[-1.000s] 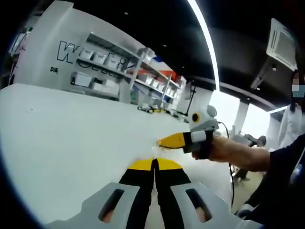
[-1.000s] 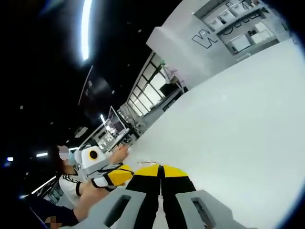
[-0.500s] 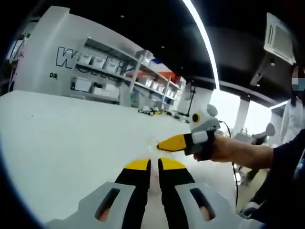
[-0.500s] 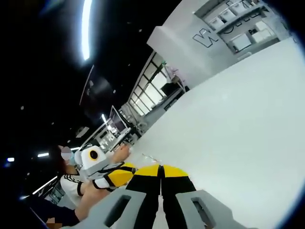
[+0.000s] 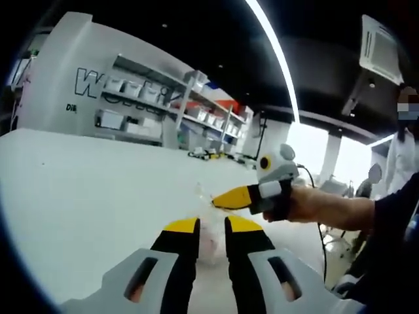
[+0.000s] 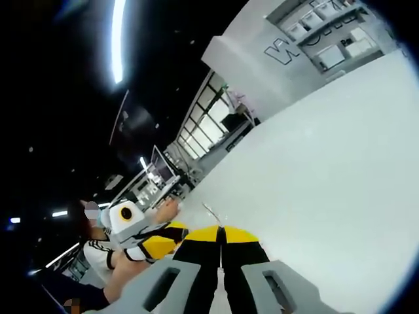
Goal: Open the resealable bag by pulling the two sides of the seal apart until the entire bag opening is separated and visibly accessible.
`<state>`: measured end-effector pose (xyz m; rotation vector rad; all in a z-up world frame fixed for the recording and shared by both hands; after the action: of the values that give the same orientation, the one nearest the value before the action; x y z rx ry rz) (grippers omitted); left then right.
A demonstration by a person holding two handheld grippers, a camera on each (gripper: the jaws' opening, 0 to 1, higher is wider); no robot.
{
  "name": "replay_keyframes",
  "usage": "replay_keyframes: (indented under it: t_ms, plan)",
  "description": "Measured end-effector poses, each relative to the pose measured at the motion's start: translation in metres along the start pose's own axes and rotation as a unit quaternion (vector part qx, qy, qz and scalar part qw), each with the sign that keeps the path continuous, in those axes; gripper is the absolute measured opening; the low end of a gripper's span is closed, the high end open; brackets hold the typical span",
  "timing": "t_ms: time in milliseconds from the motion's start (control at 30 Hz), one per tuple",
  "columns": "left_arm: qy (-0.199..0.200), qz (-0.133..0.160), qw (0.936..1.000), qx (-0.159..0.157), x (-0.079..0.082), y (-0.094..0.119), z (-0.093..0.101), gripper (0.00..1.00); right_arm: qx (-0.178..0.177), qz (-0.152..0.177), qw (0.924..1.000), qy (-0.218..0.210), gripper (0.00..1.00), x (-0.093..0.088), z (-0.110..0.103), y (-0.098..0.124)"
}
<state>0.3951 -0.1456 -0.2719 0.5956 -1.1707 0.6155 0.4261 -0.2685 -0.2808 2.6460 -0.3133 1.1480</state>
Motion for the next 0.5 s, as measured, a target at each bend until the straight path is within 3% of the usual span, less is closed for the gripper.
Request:
replay_keyframes:
  t_ms: [500]
  plan:
    - [-0.03, 0.017, 0.9994, -0.004, -0.001, 0.016, 0.008, 0.25, 0.001, 0.001, 1.0, -0.001, 0.0, 0.0, -0.001, -0.001]
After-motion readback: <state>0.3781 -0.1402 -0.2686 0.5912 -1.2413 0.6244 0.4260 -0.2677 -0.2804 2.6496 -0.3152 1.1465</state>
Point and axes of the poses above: the point that each gripper's makers call its tool centre point, and the gripper's own axes: y roughly backward along the fingers, z roughly to its right, x roughly out of its top, the point moved 5 cm from there along y, roughly backward along the fingers, and after that the axes turned 2 degrees about x, right-handed, at the moved point
